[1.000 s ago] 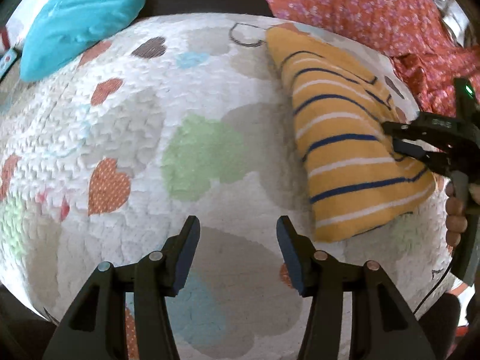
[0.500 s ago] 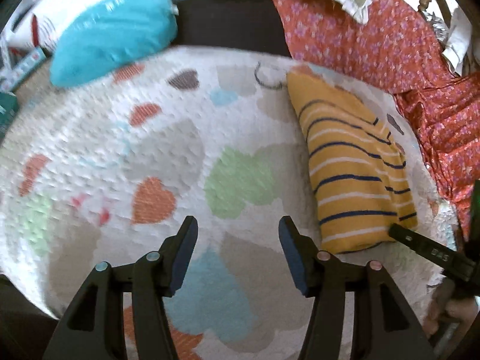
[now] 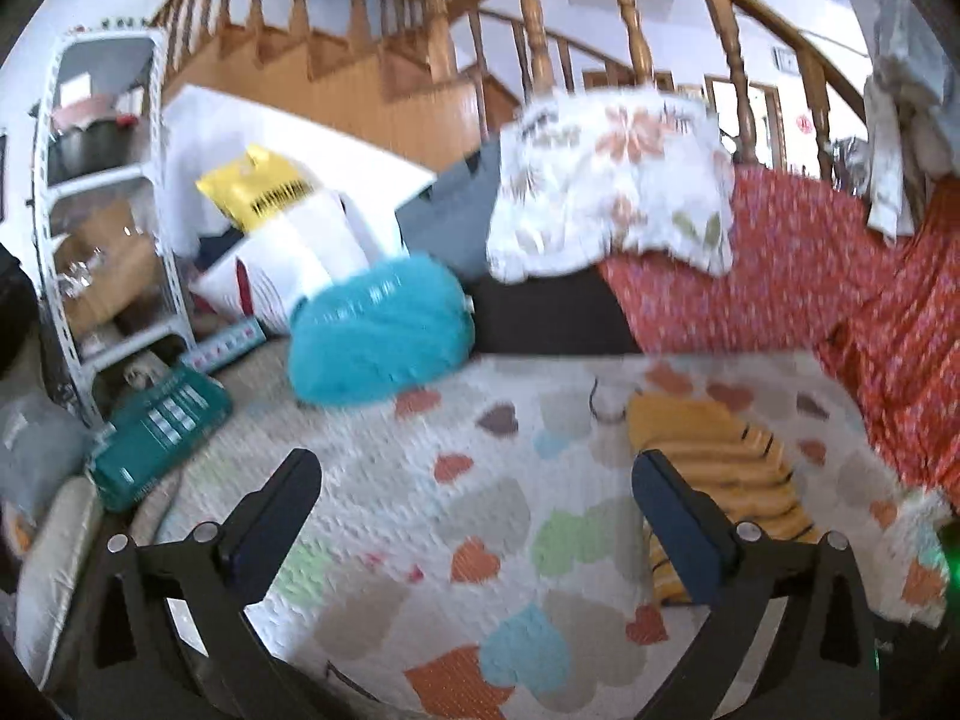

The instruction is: Fold small clothes

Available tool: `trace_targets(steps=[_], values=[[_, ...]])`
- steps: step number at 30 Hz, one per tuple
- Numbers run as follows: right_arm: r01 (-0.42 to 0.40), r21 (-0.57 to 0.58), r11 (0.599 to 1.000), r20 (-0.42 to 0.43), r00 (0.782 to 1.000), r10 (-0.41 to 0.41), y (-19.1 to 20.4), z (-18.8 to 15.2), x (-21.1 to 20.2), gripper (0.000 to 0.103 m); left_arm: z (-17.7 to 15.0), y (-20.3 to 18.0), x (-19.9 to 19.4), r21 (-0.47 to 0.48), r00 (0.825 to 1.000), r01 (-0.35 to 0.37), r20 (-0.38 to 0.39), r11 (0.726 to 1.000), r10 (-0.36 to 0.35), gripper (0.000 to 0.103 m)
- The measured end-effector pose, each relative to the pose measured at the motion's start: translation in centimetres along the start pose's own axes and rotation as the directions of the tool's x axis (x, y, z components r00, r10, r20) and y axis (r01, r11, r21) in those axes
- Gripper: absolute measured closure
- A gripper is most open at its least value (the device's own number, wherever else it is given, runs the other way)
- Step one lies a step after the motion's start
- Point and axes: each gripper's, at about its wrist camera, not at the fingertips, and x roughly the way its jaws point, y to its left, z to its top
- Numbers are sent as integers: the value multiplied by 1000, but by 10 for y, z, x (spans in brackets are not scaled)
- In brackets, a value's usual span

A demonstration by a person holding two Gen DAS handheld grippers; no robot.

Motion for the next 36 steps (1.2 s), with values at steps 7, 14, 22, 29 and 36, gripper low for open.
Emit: trace_targets(steps=[7, 14, 22, 29, 36], values=[[-4, -92, 996, 55, 998, 9, 30, -5, -23, 42, 16, -5, -9, -64, 983, 104, -143, 993, -112, 0], [29, -162, 986, 76, 997, -17, 45, -15, -37, 35, -19, -25, 7, -55, 939, 141, -308, 989, -151, 0], [49, -137, 989, 51, 998, -42, 41, -16, -31, 32, -51, -47, 15, 3, 905, 163, -399, 987, -149, 0], [78, -161, 984, 70, 995, -68, 42, -15, -34, 18, -52, -49, 12, 12, 900, 188, -403, 982, -167, 0], [125, -119, 985, 82, 990, -116, 33, -12, -36, 9, -56, -57, 12, 14, 880, 218, -434, 976, -190, 0]])
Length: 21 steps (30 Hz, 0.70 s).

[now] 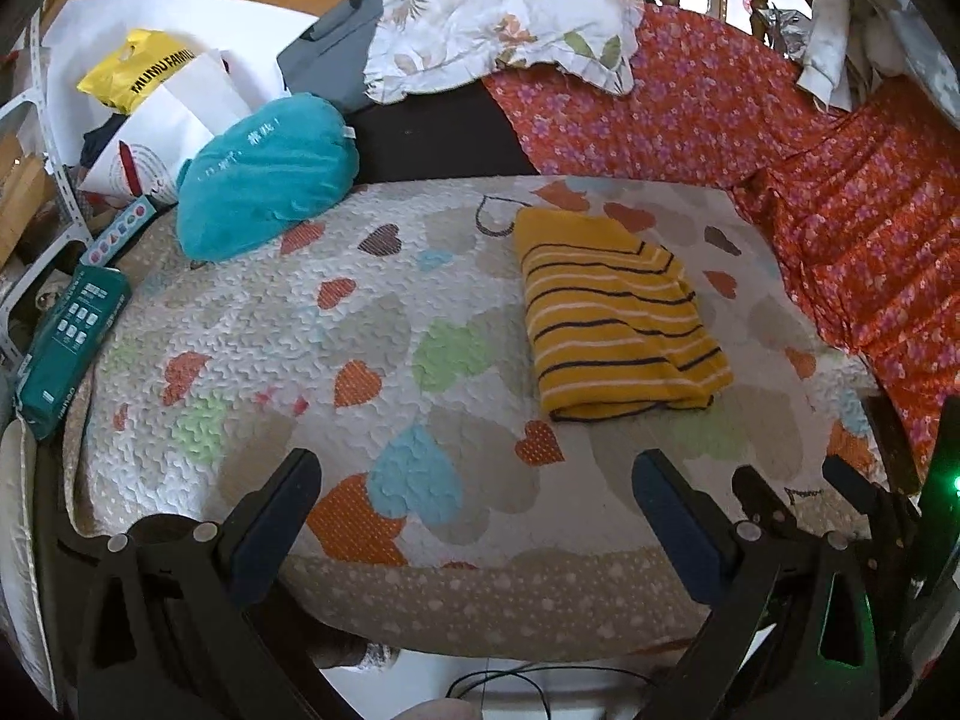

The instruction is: Fold small clothes

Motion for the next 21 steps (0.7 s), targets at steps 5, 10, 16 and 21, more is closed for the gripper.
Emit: trace_targets(steps=[5, 10, 16, 21], values=[[50, 15, 999, 24, 998, -51, -5, 1, -5, 6, -1, -2, 0, -4, 1000, 7, -11, 1000, -7, 0], [77, 4, 997, 112, 991, -77, -6, 5, -19, 1, -3, -4, -2, -4, 1000, 9, -5, 1000, -9, 0], [66, -14, 998, 305, 950, -59, -5, 15, -57, 1, -4, -3, -7, -9, 1000, 20, 14, 1000, -20, 0], [141, 33, 990, 460, 877, -140, -8, 28, -97, 0, -2, -1, -17, -16, 998, 33, 55, 999, -32, 0]])
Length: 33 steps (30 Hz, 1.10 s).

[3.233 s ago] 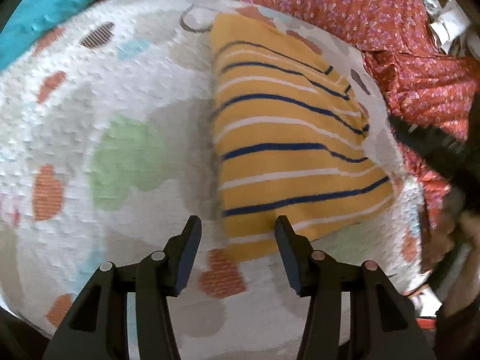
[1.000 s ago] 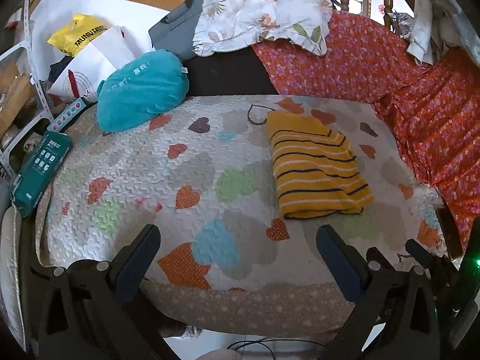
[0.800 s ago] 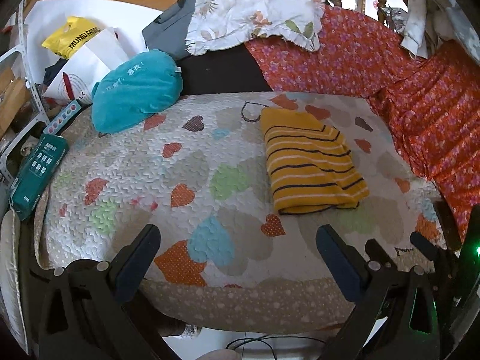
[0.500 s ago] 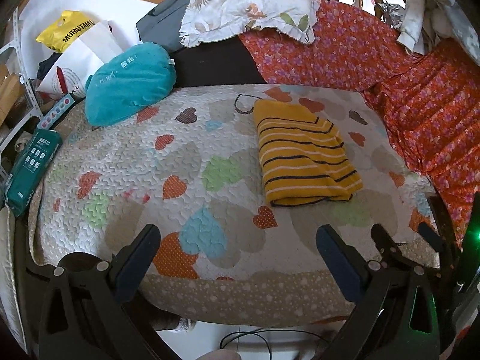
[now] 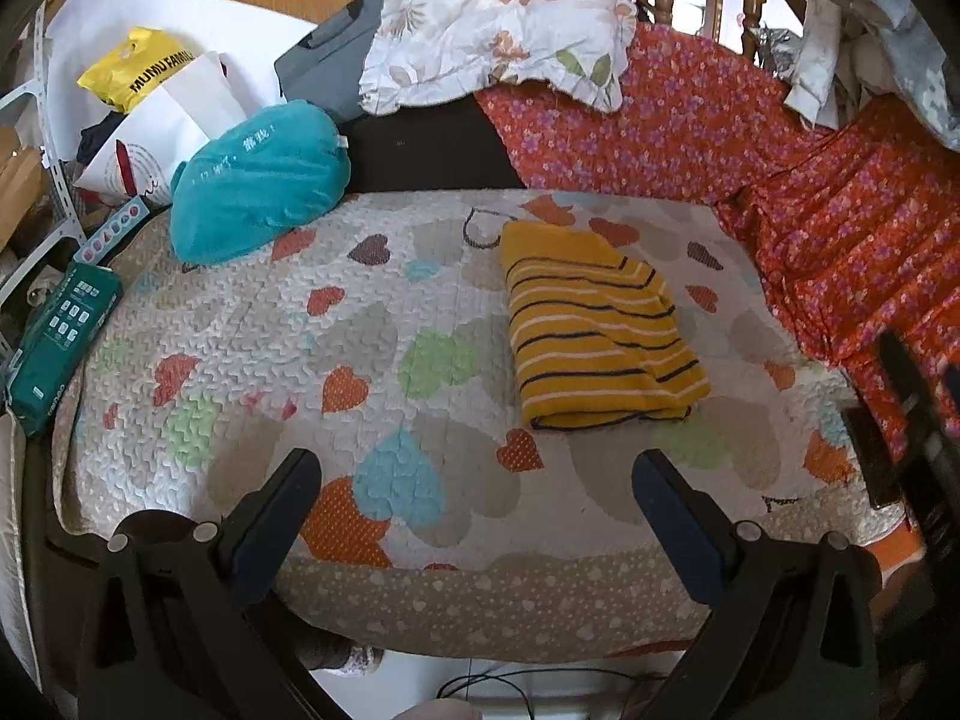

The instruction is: Fold small clothes

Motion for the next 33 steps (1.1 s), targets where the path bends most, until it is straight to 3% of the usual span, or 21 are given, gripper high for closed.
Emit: trace_targets(steps=[2, 7, 10, 13, 15, 17, 21, 25, 30, 33], values=[[86, -10, 996, 84, 993, -84, -1, 10, -14, 0, 1, -1, -6, 6, 1000, -1, 27, 1000, 1, 0], [66, -87, 994, 82, 995, -59, 4, 23, -17, 0, 2, -6, -16, 25, 998, 9, 68, 1000, -11, 0], [26, -76, 997, 34, 999, -23, 6, 17, -12, 0, 1, -8, -10, 34, 999, 14, 47, 999, -15, 0], [-92, -50, 994, -95, 992, 87, 6, 5, 17, 0, 2, -5, 12, 36, 999, 24, -23, 999, -24, 0], [-183, -21, 983, -248, 953, 172, 7, -5, 47, 0, 7, 1, 35, 33, 996, 23, -85, 999, -21, 0], [-225, 32, 974, -394, 892, 219, 7, -19, 78, 0, 13, 8, 60, 37, 992, 5, -125, 999, -1, 0], [-191, 99, 976, -513, 831, 215, -1, -39, 120, 0, 23, 19, 127, 86, 974, -53, -216, 995, 71, 0], [-193, 244, 951, -586, 752, 302, -17, -51, 171, 1, 41, 29, 187, 51, 947, -61, -313, 997, 74, 0], [-156, 333, 930, -608, 719, 338, -35, -43, 240, 2, 84, 20, 234, 1, 944, 11, -329, 1000, -10, 0], [-170, 342, 924, -624, 694, 358, -33, -40, 287, 2, 107, 15, 268, -60, 927, 77, -364, 995, -93, 0]])
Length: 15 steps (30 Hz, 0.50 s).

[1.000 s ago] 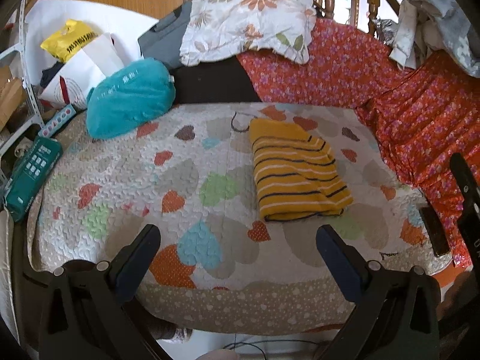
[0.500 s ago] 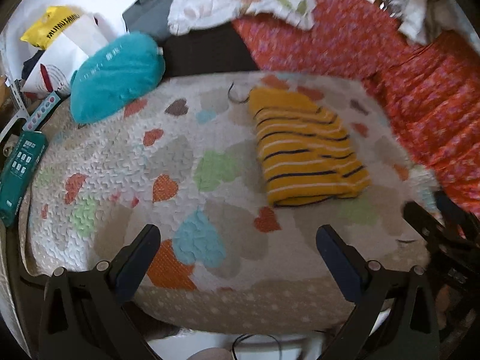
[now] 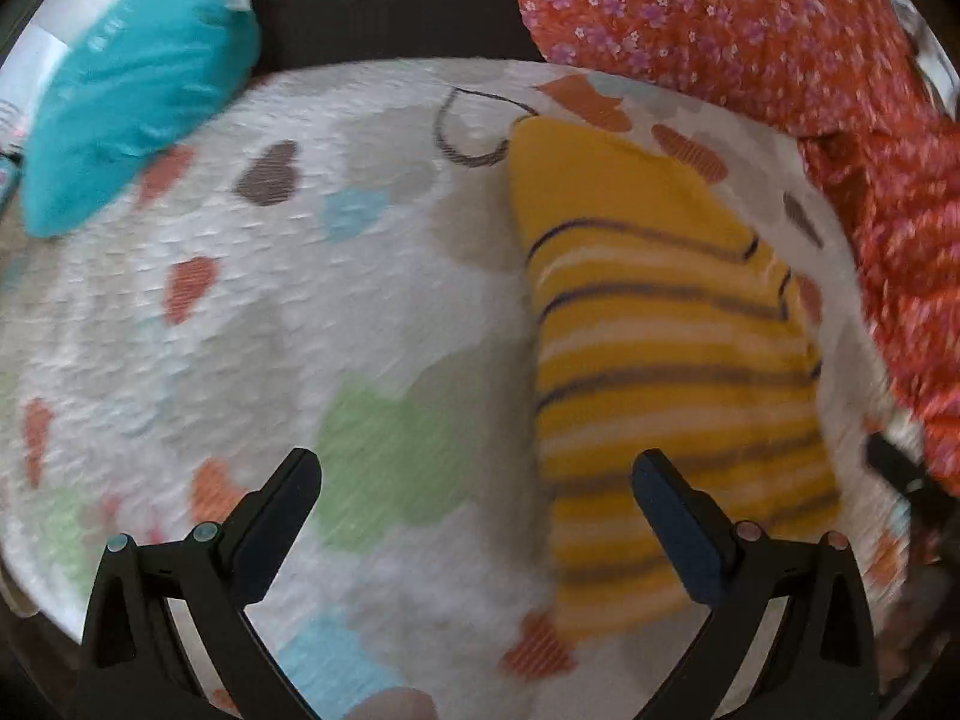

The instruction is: Fold small clothes

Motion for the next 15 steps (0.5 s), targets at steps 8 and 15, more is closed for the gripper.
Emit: trace_targets(steps=[8, 15], values=[[-23, 16, 1000, -62, 998, 24, -5, 57, 84, 4, 51, -14, 62, -14, 999, 36, -41, 999, -37, 0], [-126, 133, 983, -105, 985, 140, -18, 62, 122, 3, 50, 10, 90, -175, 972, 220, -49, 960, -231, 0]])
